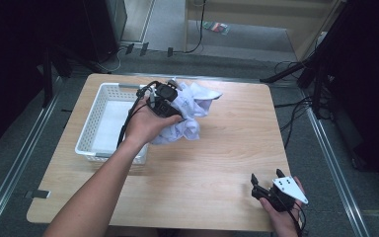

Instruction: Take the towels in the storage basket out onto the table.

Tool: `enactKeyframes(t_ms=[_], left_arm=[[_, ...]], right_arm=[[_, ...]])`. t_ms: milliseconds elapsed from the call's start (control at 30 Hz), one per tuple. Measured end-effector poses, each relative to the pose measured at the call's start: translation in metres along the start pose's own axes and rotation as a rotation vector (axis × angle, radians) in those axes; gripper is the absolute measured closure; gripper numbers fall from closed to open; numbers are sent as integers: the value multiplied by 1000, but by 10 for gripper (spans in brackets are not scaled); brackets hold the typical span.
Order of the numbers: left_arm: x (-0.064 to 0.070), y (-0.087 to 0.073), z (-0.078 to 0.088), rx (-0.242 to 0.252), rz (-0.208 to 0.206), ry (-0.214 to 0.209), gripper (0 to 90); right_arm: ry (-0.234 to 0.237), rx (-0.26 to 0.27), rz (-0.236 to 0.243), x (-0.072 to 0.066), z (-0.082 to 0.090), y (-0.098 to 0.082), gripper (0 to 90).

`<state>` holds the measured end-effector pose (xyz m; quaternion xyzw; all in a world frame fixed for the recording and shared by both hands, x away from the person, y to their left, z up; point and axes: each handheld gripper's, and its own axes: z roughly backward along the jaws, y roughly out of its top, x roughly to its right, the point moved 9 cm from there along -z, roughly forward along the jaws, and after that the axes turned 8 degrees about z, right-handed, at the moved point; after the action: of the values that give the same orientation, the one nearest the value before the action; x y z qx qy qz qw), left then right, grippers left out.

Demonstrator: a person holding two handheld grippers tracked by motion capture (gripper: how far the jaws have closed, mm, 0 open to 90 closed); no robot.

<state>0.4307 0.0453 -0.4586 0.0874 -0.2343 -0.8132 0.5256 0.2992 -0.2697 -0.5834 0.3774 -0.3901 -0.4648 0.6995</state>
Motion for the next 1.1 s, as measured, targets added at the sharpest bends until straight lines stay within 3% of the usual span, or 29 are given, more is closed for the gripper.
enactKeyframes(t_ms=[533, 967, 1100], left_arm=[[20, -1, -27, -18, -18, -20, 561], [25, -23, -66, -37, 21, -41, 549], [28, -30, -76, -45, 12, -32, 547]], right_arm=[[3, 3, -3, 0, 0, 0, 131], [6, 4, -3, 0, 0, 0, 131], [5, 4, 3, 0, 0, 0, 131]])
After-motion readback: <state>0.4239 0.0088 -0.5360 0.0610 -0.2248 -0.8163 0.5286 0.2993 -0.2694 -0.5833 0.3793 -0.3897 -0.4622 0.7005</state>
